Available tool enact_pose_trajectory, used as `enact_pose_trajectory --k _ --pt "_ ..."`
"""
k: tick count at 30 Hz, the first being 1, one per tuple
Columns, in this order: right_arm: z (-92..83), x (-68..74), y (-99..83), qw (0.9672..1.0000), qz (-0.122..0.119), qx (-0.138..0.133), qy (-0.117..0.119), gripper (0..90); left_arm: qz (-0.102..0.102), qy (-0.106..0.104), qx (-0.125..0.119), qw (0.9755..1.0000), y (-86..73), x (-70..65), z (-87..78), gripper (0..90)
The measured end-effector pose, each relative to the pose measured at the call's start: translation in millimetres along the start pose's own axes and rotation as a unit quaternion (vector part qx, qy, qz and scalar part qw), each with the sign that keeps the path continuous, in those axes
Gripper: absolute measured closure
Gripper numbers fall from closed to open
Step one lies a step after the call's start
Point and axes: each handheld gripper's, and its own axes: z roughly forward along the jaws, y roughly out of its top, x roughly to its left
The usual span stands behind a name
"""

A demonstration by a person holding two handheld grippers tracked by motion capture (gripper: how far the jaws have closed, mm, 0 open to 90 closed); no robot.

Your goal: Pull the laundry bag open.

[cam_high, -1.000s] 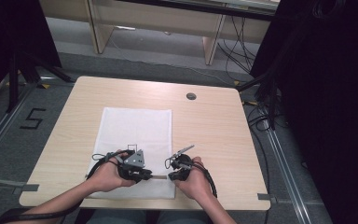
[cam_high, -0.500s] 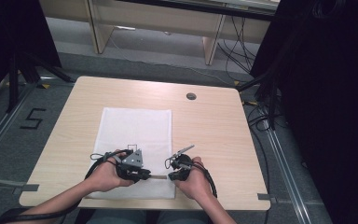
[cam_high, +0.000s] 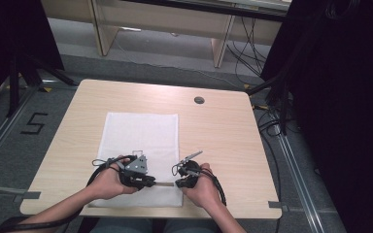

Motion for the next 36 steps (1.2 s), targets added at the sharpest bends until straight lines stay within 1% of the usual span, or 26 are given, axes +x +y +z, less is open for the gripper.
enact_pose_trajectory --k 2,4,5,6,7,9,10,11,12,13,14,15,18,19,20,23,24,25,27,29,30,32,33,34,35,36 --pt "-0.1 0.1 0.0 1.0000 -0.001 0.000 0.000 90.0 0.001 0.002 0.003 1.0000 -0.1 -0.1 -0.1 82.0" --pt "0.0 0.2 0.1 1.0000 0.000 0.000 0.000 90.0 -0.007 -0.001 -0.006 1.0000 -0.5 -0.6 0.0 81.9" --pt "0.0 0.0 0.1 1.0000 -0.001 0.000 0.000 90.0 0.000 0.001 0.002 1.0000 -0.4 -0.1 -0.8 81.9" --pt "-0.4 0.0 -0.1 1.0000 0.002 0.003 0.000 90.0 0.000 0.001 0.001 1.0000 -1.0 0.5 -1.3 81.9" --pt "-0.2 0.2 -0.1 1.0000 0.004 0.002 0.000 90.0 -0.008 -0.001 -0.006 0.9999 -1.5 -0.4 -0.9 81.9" --pt "-0.3 0.2 -0.1 1.0000 0.004 0.002 0.000 90.0 -0.003 -0.002 -0.001 1.0000 -2.2 0.6 -2.3 81.9" --pt "-0.2 0.2 -0.1 1.0000 0.004 0.002 0.000 90.0 -0.006 0.001 -0.003 1.0000 -2.5 -0.2 -2.0 81.9" --pt "-0.3 0.2 -0.1 1.0000 0.004 0.002 0.000 90.0 -0.002 0.000 -0.001 1.0000 -2.7 0.9 -3.3 82.0" --pt "-0.2 0.2 -0.1 1.0000 0.004 0.002 0.000 90.0 -0.011 -0.002 -0.008 0.9999 -3.0 0.0 -2.7 81.9" --pt "-0.2 0.2 -0.1 1.0000 0.003 0.002 0.000 90.0 -0.001 0.001 0.002 1.0000 -2.6 0.7 -3.8 82.0" --pt "-0.3 0.2 -0.1 1.0000 0.004 0.002 0.000 90.0 0.003 0.002 0.004 1.0000 -2.8 1.1 -4.4 82.0" --pt "-0.3 0.1 -0.2 1.0000 0.003 0.002 0.000 90.0 -0.007 -0.001 -0.004 1.0000 -3.2 0.1 -4.2 82.0" --pt "-0.3 0.2 -0.1 1.0000 0.003 0.002 0.000 90.0 -0.010 0.000 -0.006 0.9999 -3.9 0.2 -5.1 81.9" --pt "-0.4 -0.1 -0.1 1.0000 0.001 0.003 0.000 90.0 0.001 0.003 0.002 1.0000 -4.0 1.2 -6.3 81.9" --pt "-0.3 0.2 0.0 1.0000 0.004 0.002 0.000 90.0 -0.005 0.001 -0.001 1.0000 -4.3 0.8 -6.2 81.9" --pt "-0.3 0.3 0.0 1.0000 0.005 0.002 -0.001 90.0 -0.002 0.001 0.001 1.0000 -4.9 1.0 -7.1 81.9" --pt "-0.2 0.4 0.1 1.0000 0.005 0.002 -0.001 90.0 -0.010 -0.001 -0.007 0.9999 -5.4 0.1 -6.4 81.9" --pt "-0.3 0.3 0.1 1.0000 0.005 0.002 0.000 90.0 -0.004 0.004 -0.001 1.0000 -5.6 0.1 -7.2 82.0" --pt "-0.2 0.3 0.1 1.0000 0.005 0.002 -0.001 90.0 -0.010 0.001 -0.007 0.9999 -6.3 0.1 -7.1 81.9" --pt "-0.3 0.3 0.1 1.0000 0.005 0.003 -0.001 90.0 -0.004 0.002 0.001 1.0000 -7.0 1.3 -8.5 82.0" --pt "-0.2 0.4 0.1 1.0000 0.005 0.002 -0.001 90.0 -0.010 0.001 -0.004 0.9999 -7.3 1.1 -8.3 81.9" --pt "0.0 -0.2 0.2 1.0000 0.002 0.001 -0.001 90.0 -0.002 0.004 0.001 1.0000 -7.2 1.6 -9.1 81.9" --pt "-0.3 0.4 0.2 1.0000 0.006 0.003 -0.001 90.0 -0.009 0.001 -0.004 0.9999 -7.5 1.4 -8.8 81.9" --pt "-0.3 0.4 0.1 1.0000 0.006 0.003 -0.001 90.0 0.000 0.003 -0.003 1.0000 -7.3 2.5 -9.5 81.9" --pt "-0.3 0.5 0.1 1.0000 0.006 0.003 -0.001 90.0 -0.003 0.004 0.001 1.0000 -8.0 2.5 -10.6 81.9" --pt "-0.3 0.4 0.1 1.0000 0.006 0.003 -0.001 90.0 -0.013 0.001 -0.006 0.9999 -8.4 1.5 -10.1 82.0"
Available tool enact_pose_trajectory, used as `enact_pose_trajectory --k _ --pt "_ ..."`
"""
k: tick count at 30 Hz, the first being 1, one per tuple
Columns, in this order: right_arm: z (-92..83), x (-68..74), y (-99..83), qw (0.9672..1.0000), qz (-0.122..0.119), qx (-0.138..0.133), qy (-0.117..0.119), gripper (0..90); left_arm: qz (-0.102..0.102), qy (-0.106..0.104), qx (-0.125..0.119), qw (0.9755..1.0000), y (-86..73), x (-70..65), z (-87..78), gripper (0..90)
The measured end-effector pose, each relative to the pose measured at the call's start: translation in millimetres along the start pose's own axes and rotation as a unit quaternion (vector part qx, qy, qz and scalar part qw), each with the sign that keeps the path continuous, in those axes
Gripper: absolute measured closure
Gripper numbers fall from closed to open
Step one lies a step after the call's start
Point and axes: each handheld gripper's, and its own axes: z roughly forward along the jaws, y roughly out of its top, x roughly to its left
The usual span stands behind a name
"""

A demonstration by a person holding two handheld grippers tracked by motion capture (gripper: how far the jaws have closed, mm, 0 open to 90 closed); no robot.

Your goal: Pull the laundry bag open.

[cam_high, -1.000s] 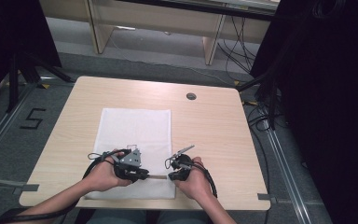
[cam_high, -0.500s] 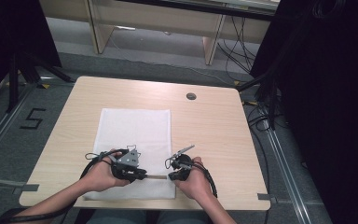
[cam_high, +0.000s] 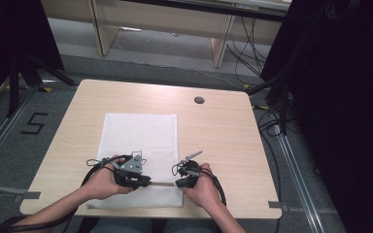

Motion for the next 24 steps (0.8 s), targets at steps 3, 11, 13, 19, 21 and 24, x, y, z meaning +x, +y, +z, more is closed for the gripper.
enact_pose_trajectory --k 3,11,13,19,21,24 --pt "0.0 0.0 0.0 1.0000 0.000 0.000 0.000 90.0 0.000 0.001 0.000 1.0000 -0.7 0.0 -0.9 81.9" --pt "0.2 -0.6 -0.2 1.0000 -0.001 -0.001 -0.001 90.0 0.000 0.001 -0.001 1.0000 -2.6 1.4 -3.3 81.9" --pt "0.3 -0.7 -0.1 1.0000 -0.004 -0.002 -0.001 90.0 0.004 0.002 0.000 1.0000 -3.1 1.7 -4.3 81.9" --pt "-0.5 0.6 -0.3 1.0000 0.007 0.005 -0.002 90.0 0.001 0.004 0.001 1.0000 -5.0 2.1 -7.0 81.9" --pt "0.0 -0.3 -0.2 1.0000 -0.001 0.000 -0.002 90.0 -0.004 0.002 -0.002 1.0000 -5.5 1.9 -7.4 81.9" --pt "-1.0 1.2 -0.3 0.9999 0.010 0.007 -0.003 90.0 -0.003 0.003 -0.001 1.0000 -5.9 2.2 -8.7 82.0"
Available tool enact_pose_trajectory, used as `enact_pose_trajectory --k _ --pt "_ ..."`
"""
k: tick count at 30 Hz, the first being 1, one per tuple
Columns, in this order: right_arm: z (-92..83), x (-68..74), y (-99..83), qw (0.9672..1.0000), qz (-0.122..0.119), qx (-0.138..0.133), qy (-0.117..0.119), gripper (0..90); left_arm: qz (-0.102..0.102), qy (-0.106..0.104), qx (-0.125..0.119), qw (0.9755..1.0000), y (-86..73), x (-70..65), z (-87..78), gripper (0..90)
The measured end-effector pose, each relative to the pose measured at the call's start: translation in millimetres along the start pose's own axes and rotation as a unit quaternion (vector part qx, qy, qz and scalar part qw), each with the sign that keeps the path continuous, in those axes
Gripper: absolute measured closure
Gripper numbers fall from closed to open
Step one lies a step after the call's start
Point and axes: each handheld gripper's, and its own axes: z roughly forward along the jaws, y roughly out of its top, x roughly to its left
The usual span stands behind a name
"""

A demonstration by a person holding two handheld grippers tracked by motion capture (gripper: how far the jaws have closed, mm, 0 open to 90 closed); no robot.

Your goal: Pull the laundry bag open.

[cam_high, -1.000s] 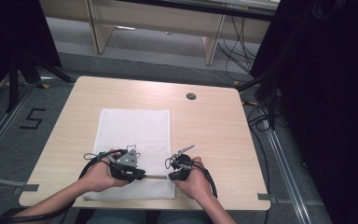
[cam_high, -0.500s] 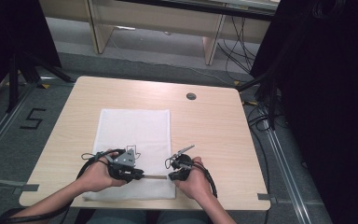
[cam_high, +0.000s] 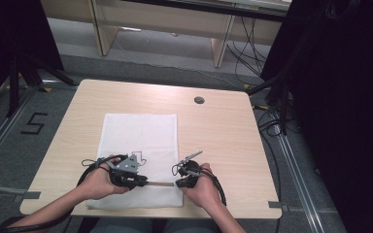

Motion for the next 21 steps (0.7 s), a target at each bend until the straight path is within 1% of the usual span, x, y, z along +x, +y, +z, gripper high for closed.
enact_pose_trajectory --k 2,4,5,6,7,8,9,11,12,13,15,16,17,18,19,21 --pt "1.0 -0.7 0.0 0.9999 -0.012 -0.006 0.002 90.0 0.000 0.000 0.000 1.0000 -0.4 0.4 -0.4 81.9" --pt "0.8 -1.1 -0.1 0.9999 -0.013 -0.006 0.001 90.0 -0.001 0.000 -0.001 1.0000 -0.7 0.4 -0.7 81.9" --pt "0.3 -0.3 -0.1 1.0000 -0.005 -0.002 0.002 90.0 -0.002 -0.002 -0.003 1.0000 -0.7 0.3 -0.2 81.9" --pt "0.5 -0.7 -0.1 1.0000 -0.009 -0.004 0.002 90.0 0.000 -0.001 -0.002 1.0000 -0.6 0.1 -0.5 81.9" --pt "0.5 -0.6 -0.1 1.0000 -0.009 -0.004 0.001 90.0 0.008 0.003 0.002 1.0000 -0.4 0.6 -1.5 81.9" --pt "0.5 -0.7 -0.1 0.9999 -0.010 -0.004 0.001 90.0 0.001 0.003 0.000 1.0000 -0.7 1.2 -2.3 81.9" --pt "1.0 -1.3 0.0 0.9999 -0.014 -0.007 0.002 90.0 -0.001 0.001 -0.001 1.0000 -0.9 1.3 -2.3 81.9" --pt "1.0 -0.7 -0.1 0.9999 -0.013 -0.007 0.002 90.0 -0.002 0.000 -0.002 1.0000 -0.9 0.3 -1.9 81.9" --pt "1.0 -0.5 0.0 0.9998 -0.016 -0.008 0.000 90.0 0.000 0.003 -0.001 1.0000 -1.4 0.0 -2.0 81.9" --pt "1.1 -0.1 0.0 0.9998 -0.016 -0.008 -0.002 90.0 -0.003 0.000 -0.001 1.0000 -1.8 0.5 -2.8 81.9" --pt "1.1 -0.8 -0.1 0.9998 -0.017 -0.008 0.002 90.0 -0.003 0.002 0.000 1.0000 -2.6 1.5 -4.3 81.9" --pt "1.0 -0.8 -0.1 0.9999 -0.013 -0.005 0.003 90.0 -0.002 0.002 -0.003 1.0000 -3.1 1.5 -4.5 81.9" --pt "0.6 0.0 -0.2 1.0000 -0.006 -0.002 0.003 90.0 0.003 -0.002 -0.004 1.0000 -3.2 3.1 -5.0 81.9" --pt "0.9 -0.8 0.0 0.9999 -0.014 -0.006 0.001 90.0 -0.005 0.002 -0.003 1.0000 -3.9 1.5 -5.4 81.9" --pt "1.0 -0.6 -0.1 0.9999 -0.011 -0.006 0.003 90.0 -0.008 0.000 -0.006 0.9999 -4.1 1.5 -5.3 81.9" --pt "0.9 -1.2 -0.1 0.9999 -0.014 -0.007 0.001 90.0 -0.005 0.002 -0.004 1.0000 -3.9 1.1 -5.6 81.9"
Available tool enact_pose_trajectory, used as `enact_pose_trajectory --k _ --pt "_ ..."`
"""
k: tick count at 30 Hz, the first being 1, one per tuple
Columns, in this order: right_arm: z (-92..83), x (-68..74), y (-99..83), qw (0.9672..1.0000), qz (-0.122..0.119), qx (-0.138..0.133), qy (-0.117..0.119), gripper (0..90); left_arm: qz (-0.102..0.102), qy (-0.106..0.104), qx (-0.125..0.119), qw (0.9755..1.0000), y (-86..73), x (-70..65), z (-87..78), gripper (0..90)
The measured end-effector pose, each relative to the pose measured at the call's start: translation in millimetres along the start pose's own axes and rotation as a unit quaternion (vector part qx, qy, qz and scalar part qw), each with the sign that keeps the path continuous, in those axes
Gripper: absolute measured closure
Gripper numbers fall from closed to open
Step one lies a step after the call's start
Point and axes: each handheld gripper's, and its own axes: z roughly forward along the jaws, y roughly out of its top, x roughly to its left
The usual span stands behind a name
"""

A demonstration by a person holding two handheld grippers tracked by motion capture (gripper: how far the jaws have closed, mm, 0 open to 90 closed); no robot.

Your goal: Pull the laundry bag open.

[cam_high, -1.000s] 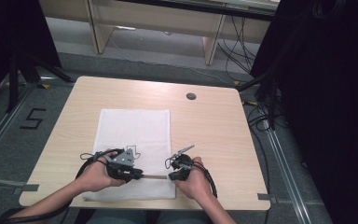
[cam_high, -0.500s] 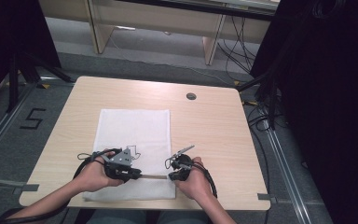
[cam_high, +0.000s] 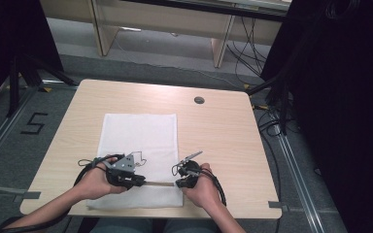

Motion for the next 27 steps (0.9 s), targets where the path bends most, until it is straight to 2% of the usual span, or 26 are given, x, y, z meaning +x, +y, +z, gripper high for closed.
enact_pose_trajectory --k 2,4,5,6,9,10,11,15,18,19,20,24,25,27 --pt "-0.2 1.2 0.0 1.0000 0.006 0.003 0.003 90.0 0.000 0.000 -0.001 1.0000 0.1 0.0 -0.2 81.9" --pt "0.1 0.3 0.1 1.0000 0.000 0.001 0.003 90.0 0.003 0.000 0.001 1.0000 0.1 0.1 -0.4 81.9" --pt "-0.6 2.2 -0.2 0.9999 0.014 0.007 0.001 90.0 0.003 0.000 0.001 1.0000 0.1 0.0 -0.4 81.9" --pt "0.3 0.5 0.1 1.0000 -0.004 -0.002 0.001 90.0 0.003 0.000 0.002 1.0000 0.1 0.0 -0.4 81.9" --pt "0.3 0.2 0.1 1.0000 -0.003 -0.002 0.001 90.0 0.002 0.000 0.000 1.0000 0.0 -0.1 -0.3 81.9" --pt "-0.2 0.9 0.0 1.0000 0.005 0.003 0.002 90.0 0.006 0.002 0.003 1.0000 -0.2 0.2 -0.8 82.0" --pt "0.2 0.2 0.1 1.0000 -0.003 -0.002 0.000 90.0 0.000 -0.003 -0.001 1.0000 -0.5 0.4 -0.5 81.9" --pt "0.0 0.3 0.0 1.0000 -0.004 0.000 -0.001 90.0 0.008 0.002 0.006 0.9999 -1.8 1.2 -1.9 82.0" --pt "-0.6 1.0 0.0 1.0000 0.005 0.006 0.001 90.0 0.004 0.001 0.004 1.0000 -4.2 1.9 -4.0 81.9" --pt "-0.5 0.4 0.1 1.0000 0.003 0.004 -0.001 90.0 -0.006 -0.003 0.000 1.0000 -4.8 2.0 -5.1 81.9" --pt "-0.4 1.0 0.0 1.0000 0.007 0.006 0.000 90.0 0.000 0.000 0.001 1.0000 -5.4 2.7 -6.3 81.9" --pt "-0.2 0.1 0.1 1.0000 -0.001 0.004 0.000 90.0 -0.002 -0.001 0.002 1.0000 -6.0 1.4 -7.0 81.9" --pt "-0.4 1.2 -0.1 1.0000 0.008 0.006 0.000 90.0 -0.003 0.000 0.002 1.0000 -6.1 1.1 -6.5 81.9" --pt "-0.3 1.2 0.0 1.0000 0.007 0.005 -0.001 90.0 0.002 0.000 0.004 1.0000 -6.1 2.8 -8.2 81.9"
